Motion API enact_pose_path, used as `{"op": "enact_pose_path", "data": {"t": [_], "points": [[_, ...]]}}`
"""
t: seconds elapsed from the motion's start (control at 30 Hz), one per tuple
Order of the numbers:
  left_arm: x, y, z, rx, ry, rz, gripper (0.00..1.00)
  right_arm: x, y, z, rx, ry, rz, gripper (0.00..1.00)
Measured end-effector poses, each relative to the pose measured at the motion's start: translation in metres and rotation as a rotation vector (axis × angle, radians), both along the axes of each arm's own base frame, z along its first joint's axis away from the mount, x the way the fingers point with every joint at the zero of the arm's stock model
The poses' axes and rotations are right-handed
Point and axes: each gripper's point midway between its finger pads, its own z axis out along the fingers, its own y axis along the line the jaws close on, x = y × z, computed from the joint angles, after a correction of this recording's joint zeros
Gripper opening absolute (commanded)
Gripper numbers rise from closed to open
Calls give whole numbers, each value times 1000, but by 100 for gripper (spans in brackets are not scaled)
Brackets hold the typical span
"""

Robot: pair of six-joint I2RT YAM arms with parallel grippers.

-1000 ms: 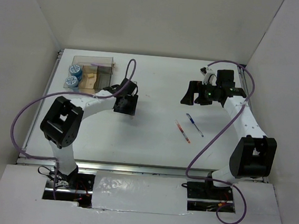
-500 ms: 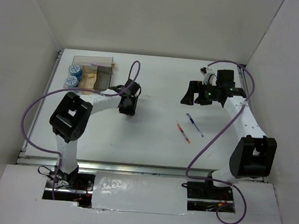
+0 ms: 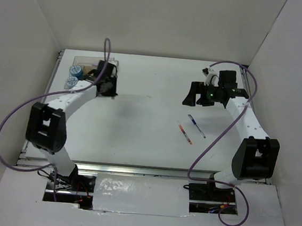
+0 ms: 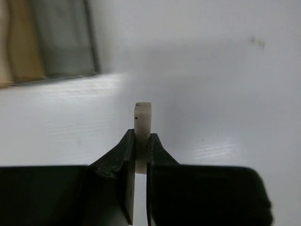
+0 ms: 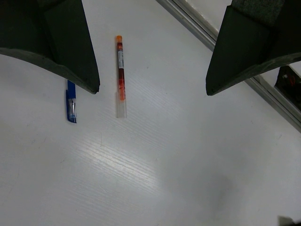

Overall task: Sort the stationery into containers
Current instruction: Pick up the pen from the center of the board, then place the stationery in the storage box.

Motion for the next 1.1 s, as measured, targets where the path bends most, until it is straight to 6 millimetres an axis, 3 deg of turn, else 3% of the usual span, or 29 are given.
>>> {"op": "enact_pose_path", "data": {"t": [0.13, 0.2, 0.27, 0.37, 0.57, 0.7, 0.8, 0.83, 0.9, 0.97, 1.1], "points": [[28, 63, 75, 21, -216, 61, 1, -1, 1, -2, -1, 5, 2, 100], [39, 89, 101, 54, -292, 77, 0, -2, 3, -3, -2, 6, 8, 100], [50, 105, 112, 87, -329, 81, 0, -3, 6, -3, -3, 6, 17, 100], [67, 120, 107, 121, -319, 73, 0, -4, 9, -4, -8, 8, 23, 100], [84, 151, 47, 124, -177, 92, 6, -2, 6, -9, -31, 14, 12, 100], [84, 171, 23, 137, -114, 114, 9, -1, 5, -17, -44, 35, 14, 100], [89, 174, 22, 138, -114, 114, 21, 0, 4, -30, -54, 74, 18, 100], [93, 173, 24, 137, -120, 110, 35, -1, 4, -34, -59, 86, 17, 100], [98, 172, 27, 135, -132, 99, 45, -1, 3, -38, -70, 99, 16, 100], [102, 171, 31, 131, -143, 88, 52, -2, 3, -40, -81, 103, 15, 100], [103, 172, 34, 121, -148, 90, 54, -4, 6, -42, -106, 106, 20, 99]]}}
